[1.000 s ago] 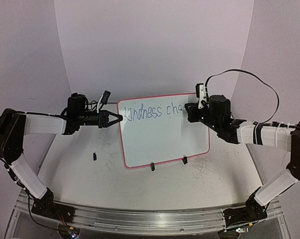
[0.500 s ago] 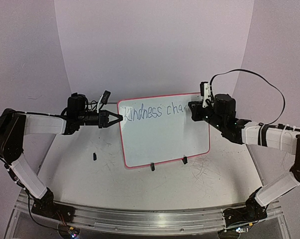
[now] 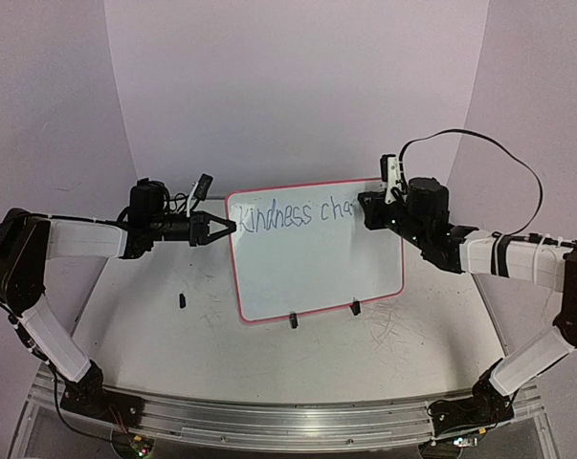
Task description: Write a sentence on the whiteboard
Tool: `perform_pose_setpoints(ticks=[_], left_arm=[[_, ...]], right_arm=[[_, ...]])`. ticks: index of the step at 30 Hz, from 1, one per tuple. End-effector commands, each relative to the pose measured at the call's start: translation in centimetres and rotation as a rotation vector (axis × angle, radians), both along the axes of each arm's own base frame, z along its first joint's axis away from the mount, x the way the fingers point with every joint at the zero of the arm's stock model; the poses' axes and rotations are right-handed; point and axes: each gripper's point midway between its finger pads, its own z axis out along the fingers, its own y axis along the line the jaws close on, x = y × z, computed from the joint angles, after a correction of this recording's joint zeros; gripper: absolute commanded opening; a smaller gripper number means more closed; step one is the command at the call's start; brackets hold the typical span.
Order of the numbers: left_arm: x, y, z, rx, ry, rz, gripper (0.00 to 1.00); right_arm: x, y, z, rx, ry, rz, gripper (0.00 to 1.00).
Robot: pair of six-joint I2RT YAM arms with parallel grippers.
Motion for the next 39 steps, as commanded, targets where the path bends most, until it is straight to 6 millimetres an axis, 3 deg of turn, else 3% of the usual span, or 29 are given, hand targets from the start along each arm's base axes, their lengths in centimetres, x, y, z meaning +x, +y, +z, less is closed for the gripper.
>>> perform_pose_setpoints(ticks=[1, 10, 24, 31, 39], left_arm=[[-0.2, -0.5, 0.7, 0.014, -0.115, -0.019, 0.0], [-0.3, -0.5, 0.9, 0.012, -0.117, -0.02, 0.0], [-0.3, -0.6, 0.8, 0.012, -0.115, -0.022, 0.0], [-0.5, -0.8, 0.7, 0.012, -0.112, -0.029, 0.0], [-0.5, -0.9, 0.6, 0.013, -0.111, -0.03, 0.0]], right_arm=[[1.0, -0.2, 2.9, 0.034, -0.071, -0.028, 0.0], [1.5, -0.8, 2.0, 0.014, -0.055, -0.065, 0.0], [-0.2, -1.1, -1.1, 0.005, 0.024, -0.032, 0.0], [-0.4, -1.1, -1.1, 0.014, 0.029, -0.032, 0.0], [0.9, -0.5, 1.1, 0.031, -0.017, -0.038, 0.0]])
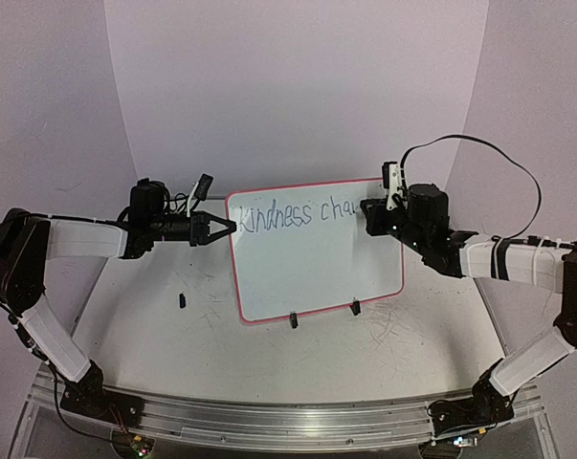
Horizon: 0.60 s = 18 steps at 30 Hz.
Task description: Write a sentence on the whiteboard
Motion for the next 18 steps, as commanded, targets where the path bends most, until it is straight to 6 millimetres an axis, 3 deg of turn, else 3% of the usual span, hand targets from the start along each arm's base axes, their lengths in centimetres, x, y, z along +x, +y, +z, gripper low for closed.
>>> perform_pose_setpoints(ticks=[1, 9, 18], left_arm=[[-0.4, -0.8, 0.6, 0.013, -0.113, -0.028, 0.0], [-0.5, -0.8, 0.6, 0.012, -0.112, -0.031, 0.0], [-0.4, -0.8, 0.6, 0.012, -0.112, -0.033, 0.0]], right_arm=[[1.3, 0.3, 2.9, 0.035, -0.058, -0.016, 0.0], [2.3, 0.3, 3.4, 0.044, -0.07, -0.04, 0.0], [2.2, -1.5, 3.3, 0.046, -0.071, -0.123, 0.0]])
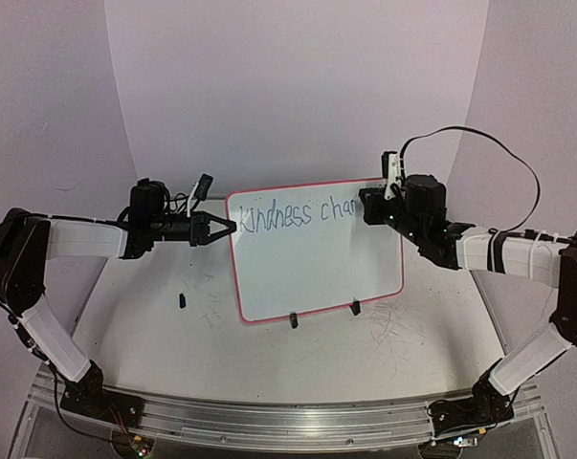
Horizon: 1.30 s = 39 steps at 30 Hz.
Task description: Write a sentence on the whiteboard
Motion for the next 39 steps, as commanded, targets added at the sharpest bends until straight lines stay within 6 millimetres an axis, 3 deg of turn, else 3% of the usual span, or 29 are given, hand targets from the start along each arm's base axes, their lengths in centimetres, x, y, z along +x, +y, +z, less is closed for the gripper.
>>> perform_pose_setpoints(ticks=[1, 7, 18, 21, 27, 39], left_arm=[[-0.5, -0.8, 0.6, 0.012, -0.113, -0.035, 0.0], [-0.4, -0.8, 0.6, 0.012, -0.113, -0.033, 0.0], [-0.6, -1.0, 0.7, 0.011, -0.115, -0.039, 0.0], [-0.6, -0.9, 0.6, 0.012, -0.113, -0.039, 0.0], [-0.6, -0.9, 0.6, 0.013, -0.114, -0.036, 0.0], [-0.6, -0.9, 0.8, 0.011, -0.122, -0.035, 0.0]], right_arm=[[0.6, -1.8, 1.3, 0.023, -0.034, -0.094, 0.0], [0.0, -2.3, 0.8, 0.021, -0.016, -0.101, 0.0], [-1.5, -2.2, -2.3, -0.003, 0.058, -0.053, 0.0], [-1.6, -2.5, -1.6, -0.002, 0.042, -0.062, 0.0], [-1.8, -2.4, 2.4, 0.071, -0.037, -0.021, 0.0], [0.1, -3.3, 2.1, 0.078, -0.035, -0.07, 0.0]])
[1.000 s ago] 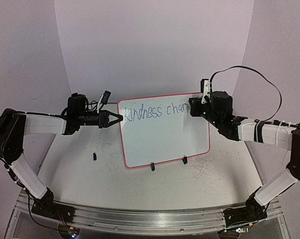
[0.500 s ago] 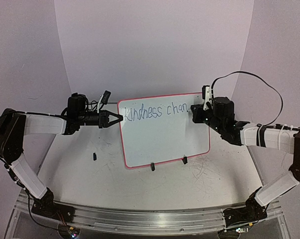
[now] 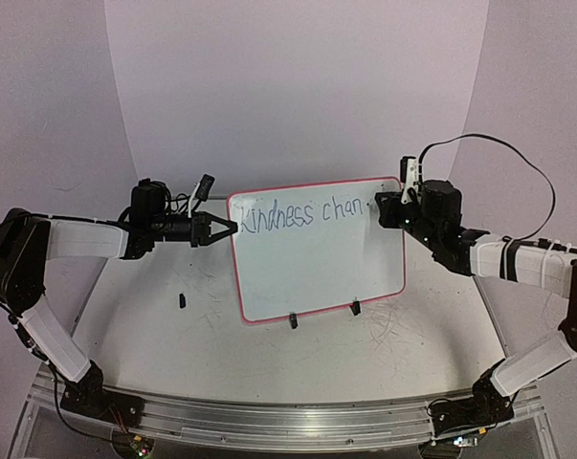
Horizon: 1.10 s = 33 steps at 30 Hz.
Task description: Write a sentence on the whiteboard
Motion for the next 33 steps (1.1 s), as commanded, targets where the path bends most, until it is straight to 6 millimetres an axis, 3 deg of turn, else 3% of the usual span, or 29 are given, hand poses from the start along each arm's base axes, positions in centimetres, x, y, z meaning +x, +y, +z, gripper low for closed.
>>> perform_pose_setpoints(ticks=[1, 16, 33], left_arm=[[-0.3, -0.6, 0.8, 0.009, -0.113, -0.024, 0.0], [-0.4, -0.7, 0.9, 0.008, -0.116, -0.029, 0.0], [-0.4, -0.7, 0.9, 0.007, -0.116, -0.028, 0.0]], right_arm=[[1.2, -0.1, 2.5, 0.036, -0.059, -0.029, 0.0], [1.9, 0.5, 2.8, 0.029, -0.077, -0.015, 0.0], [0.2, 0.5, -1.2, 0.008, 0.022, 0.018, 0.0]])
